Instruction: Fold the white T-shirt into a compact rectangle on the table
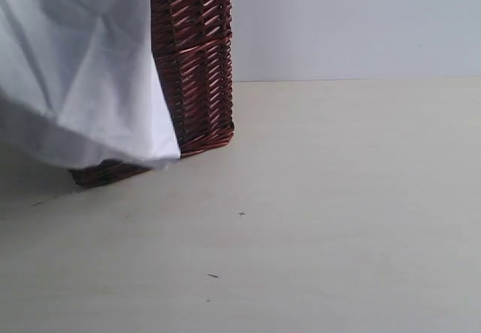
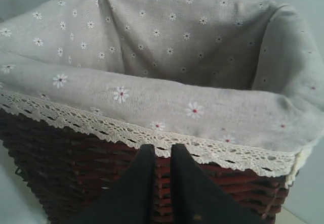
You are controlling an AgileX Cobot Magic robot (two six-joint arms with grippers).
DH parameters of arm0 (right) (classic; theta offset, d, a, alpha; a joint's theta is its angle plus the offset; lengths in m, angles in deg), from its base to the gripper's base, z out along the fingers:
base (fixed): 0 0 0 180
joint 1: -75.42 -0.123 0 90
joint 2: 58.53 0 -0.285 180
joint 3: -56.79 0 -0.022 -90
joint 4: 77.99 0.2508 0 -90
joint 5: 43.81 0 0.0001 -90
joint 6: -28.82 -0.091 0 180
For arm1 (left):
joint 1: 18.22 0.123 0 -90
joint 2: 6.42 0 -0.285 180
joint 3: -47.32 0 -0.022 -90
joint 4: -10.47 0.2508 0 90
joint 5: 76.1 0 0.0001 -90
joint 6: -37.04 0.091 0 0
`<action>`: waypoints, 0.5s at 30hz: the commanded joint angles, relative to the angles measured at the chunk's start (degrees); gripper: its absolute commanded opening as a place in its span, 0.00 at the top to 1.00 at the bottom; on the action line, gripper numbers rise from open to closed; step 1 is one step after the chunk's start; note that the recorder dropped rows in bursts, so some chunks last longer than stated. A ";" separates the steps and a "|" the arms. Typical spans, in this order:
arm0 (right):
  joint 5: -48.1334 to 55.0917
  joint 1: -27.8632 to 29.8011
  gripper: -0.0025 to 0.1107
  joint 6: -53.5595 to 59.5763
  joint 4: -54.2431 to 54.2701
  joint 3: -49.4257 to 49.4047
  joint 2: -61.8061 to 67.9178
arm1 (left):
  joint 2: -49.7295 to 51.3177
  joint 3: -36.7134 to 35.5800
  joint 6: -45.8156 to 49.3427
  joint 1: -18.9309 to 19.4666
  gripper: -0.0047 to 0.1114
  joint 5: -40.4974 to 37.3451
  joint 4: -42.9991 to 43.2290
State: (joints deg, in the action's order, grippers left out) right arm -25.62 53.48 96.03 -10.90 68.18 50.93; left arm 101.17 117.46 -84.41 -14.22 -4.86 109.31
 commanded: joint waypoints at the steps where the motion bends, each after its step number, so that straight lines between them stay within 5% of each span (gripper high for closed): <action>1: 1.76 -0.09 0.86 -1.94 -3.96 0.34 -2.06 | -1.85 -6.86 -0.34 0.12 0.96 -1.27 1.11; 8: 1.51 -0.09 0.86 -10.86 -14.56 0.34 -3.93 | -5.37 -25.29 -0.34 0.12 0.96 -1.27 1.11; 15: 1.50 -0.09 0.86 -11.40 -15.23 0.34 -4.52 | -10.99 -51.89 3.81 -0.13 0.96 -1.27 1.11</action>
State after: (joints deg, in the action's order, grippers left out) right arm -24.23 53.48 84.97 -25.51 68.18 47.01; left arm 93.11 74.10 -83.63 -14.22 -5.09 111.44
